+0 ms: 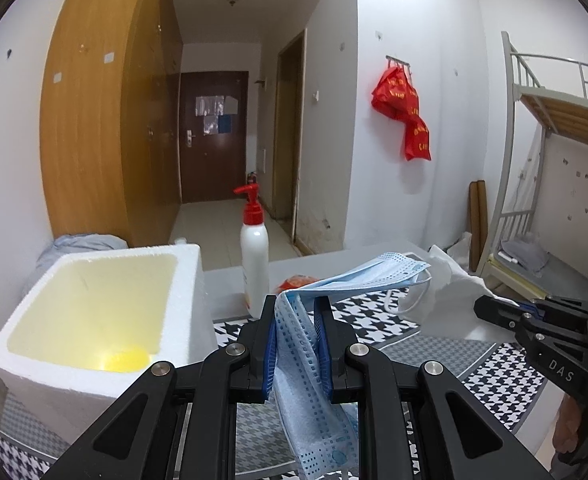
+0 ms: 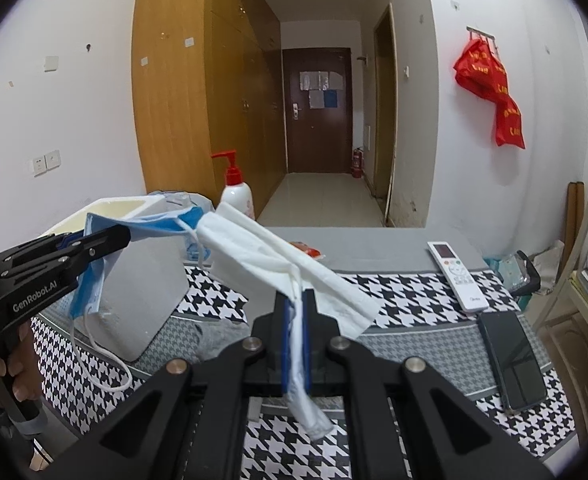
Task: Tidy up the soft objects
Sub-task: 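Lift the white cloth with the right tool while the left tool carries the blue mask, then carry both held items over the white foam box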
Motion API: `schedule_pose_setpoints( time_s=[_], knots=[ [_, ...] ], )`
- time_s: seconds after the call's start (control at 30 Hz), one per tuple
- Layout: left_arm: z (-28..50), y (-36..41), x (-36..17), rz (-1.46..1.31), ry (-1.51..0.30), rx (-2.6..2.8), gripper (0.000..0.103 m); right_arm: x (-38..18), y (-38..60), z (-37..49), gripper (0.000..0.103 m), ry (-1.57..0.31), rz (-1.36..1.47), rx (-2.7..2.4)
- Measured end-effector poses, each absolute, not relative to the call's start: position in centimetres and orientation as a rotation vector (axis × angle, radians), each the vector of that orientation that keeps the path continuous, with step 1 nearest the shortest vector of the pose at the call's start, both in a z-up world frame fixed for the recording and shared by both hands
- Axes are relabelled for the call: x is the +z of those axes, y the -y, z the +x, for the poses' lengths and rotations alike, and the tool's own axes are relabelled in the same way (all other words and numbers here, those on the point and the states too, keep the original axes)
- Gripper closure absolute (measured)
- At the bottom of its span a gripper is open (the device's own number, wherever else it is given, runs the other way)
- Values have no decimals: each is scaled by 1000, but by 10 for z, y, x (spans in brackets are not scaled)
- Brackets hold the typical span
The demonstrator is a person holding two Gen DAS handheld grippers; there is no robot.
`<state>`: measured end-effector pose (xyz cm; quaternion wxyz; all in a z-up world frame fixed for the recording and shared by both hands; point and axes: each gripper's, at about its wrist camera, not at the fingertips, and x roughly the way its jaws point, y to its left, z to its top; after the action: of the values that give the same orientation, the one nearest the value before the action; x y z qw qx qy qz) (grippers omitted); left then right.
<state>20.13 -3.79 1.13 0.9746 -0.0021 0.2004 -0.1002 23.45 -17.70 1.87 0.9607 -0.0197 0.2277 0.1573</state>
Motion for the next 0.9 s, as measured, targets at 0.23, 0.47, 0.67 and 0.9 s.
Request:
schedule_pose_setpoints(
  time_s=[0.23, 0.47, 0.67, 0.9],
  knots=[
    [194, 33, 21, 1, -379, -186, 84, 24, 169, 233, 95, -445, -51, 343],
    [190, 28, 30, -2, -345, -169, 84, 31, 162, 232, 95, -424, -66, 361],
    [185, 24, 34, 0, -326, -152, 84, 37, 157, 229, 95, -406, -80, 372],
    [180, 18, 41, -2, -306, -134, 84, 45, 151, 225, 95, -385, -86, 395]
  ],
)
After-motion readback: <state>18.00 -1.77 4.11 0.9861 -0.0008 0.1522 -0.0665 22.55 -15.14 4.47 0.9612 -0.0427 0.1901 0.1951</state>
